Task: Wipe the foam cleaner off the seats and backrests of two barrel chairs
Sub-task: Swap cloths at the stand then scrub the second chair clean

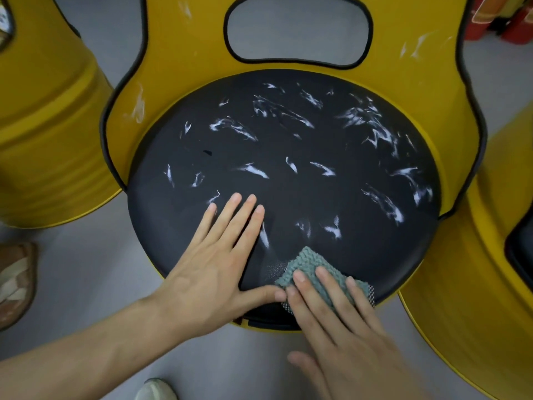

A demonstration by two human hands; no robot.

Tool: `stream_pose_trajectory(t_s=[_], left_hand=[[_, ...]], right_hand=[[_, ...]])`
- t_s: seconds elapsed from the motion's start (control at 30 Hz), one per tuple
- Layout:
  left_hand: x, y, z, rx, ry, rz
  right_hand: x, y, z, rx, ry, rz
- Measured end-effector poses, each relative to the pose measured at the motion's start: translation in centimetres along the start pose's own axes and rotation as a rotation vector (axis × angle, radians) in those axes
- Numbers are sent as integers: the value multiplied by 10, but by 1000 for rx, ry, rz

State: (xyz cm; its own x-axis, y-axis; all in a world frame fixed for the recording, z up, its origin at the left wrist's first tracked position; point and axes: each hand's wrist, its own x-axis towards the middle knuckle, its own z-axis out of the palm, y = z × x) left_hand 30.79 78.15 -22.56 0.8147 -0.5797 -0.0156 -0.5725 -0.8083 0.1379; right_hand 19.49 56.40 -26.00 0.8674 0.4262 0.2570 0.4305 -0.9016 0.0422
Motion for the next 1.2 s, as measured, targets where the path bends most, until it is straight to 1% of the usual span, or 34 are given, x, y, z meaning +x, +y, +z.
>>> stream_pose_trajectory(t_s=[0.1, 0.27, 0.37, 0.57, 0.8, 0.9, 1.1, 1.2], left_hand=[[-2, -2, 5, -15, -5, -9], [-4, -1, 9, 24, 28, -13], [-6, -1, 10, 22, 25, -45], [-12, -1, 11, 13, 32, -75], [-12, -1, 14, -14, 49, -81], [-11, 0, 14, -7, 53, -80], [-5, 2, 14, -24, 65, -75], [0, 2, 11, -29, 66, -53]], right_hand=[[17, 2, -3, 49, -54, 79], [53, 12, -8, 93, -173, 200], [45, 10, -10, 98, -191, 191], [12, 1, -17, 52, -137, 166], [76, 14, -11, 101, -281, 281], [75, 14, -13, 136, -267, 291], [41, 19, -21, 223, -214, 236], [53, 24, -16, 180, -217, 222]])
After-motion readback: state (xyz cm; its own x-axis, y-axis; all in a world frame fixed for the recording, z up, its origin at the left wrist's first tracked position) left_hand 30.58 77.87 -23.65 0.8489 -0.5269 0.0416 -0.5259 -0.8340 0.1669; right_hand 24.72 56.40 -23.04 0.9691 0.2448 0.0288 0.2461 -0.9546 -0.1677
